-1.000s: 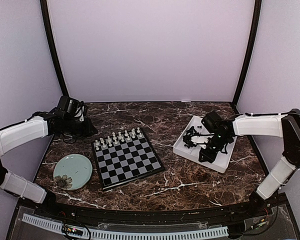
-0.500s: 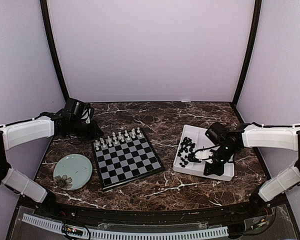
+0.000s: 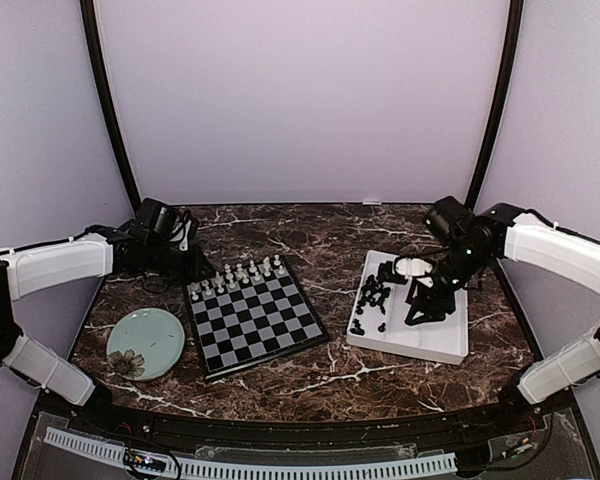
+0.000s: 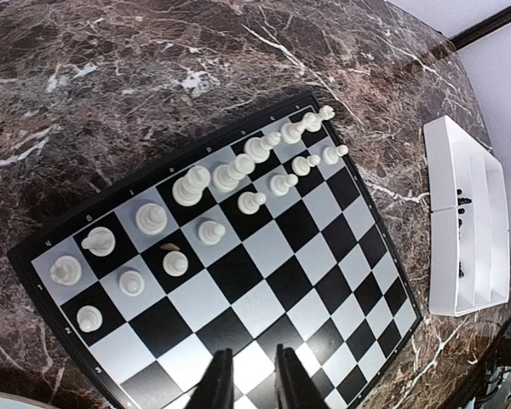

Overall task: Set up the chess pieces on the board
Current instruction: Move the storage box to the center of the board, then pick up the knight from the storage box.

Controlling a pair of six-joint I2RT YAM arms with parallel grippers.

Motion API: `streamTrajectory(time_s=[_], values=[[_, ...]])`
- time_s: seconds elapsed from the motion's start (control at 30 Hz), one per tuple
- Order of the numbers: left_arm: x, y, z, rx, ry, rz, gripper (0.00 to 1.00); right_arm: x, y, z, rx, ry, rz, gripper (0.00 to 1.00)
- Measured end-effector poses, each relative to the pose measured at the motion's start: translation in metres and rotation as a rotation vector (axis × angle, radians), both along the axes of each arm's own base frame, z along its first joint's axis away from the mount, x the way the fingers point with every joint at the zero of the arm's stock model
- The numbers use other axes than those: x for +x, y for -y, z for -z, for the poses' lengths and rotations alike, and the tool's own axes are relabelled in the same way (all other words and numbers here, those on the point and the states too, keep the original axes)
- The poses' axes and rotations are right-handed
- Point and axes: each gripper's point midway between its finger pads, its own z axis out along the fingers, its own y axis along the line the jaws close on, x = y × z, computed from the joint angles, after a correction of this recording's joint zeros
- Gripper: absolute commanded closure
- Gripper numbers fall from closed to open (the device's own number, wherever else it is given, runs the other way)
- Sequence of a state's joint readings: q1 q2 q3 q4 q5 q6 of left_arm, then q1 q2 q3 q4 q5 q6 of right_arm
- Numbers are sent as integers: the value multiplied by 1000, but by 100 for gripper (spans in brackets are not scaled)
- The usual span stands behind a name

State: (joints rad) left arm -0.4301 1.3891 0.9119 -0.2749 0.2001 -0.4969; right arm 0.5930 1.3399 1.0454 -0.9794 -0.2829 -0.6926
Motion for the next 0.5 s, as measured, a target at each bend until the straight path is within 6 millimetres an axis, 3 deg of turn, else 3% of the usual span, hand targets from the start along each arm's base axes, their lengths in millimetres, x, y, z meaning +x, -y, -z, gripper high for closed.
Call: streamTrajectory(time_s=[0.1,0.17,0.3,0.5], values=[[-6,12,-5,-1,24,51,73,41,-2,-27,50,48,80,2],[-10,20,-12,-8,48,85,72,73,-1,-27,50,58,139,10],[-19,31,-26,-22,91,136,72,116,5,5,-2,16,223,37],[-27,36,-44,-37,142,162,74,151,7,42,-80,-29,257,46]])
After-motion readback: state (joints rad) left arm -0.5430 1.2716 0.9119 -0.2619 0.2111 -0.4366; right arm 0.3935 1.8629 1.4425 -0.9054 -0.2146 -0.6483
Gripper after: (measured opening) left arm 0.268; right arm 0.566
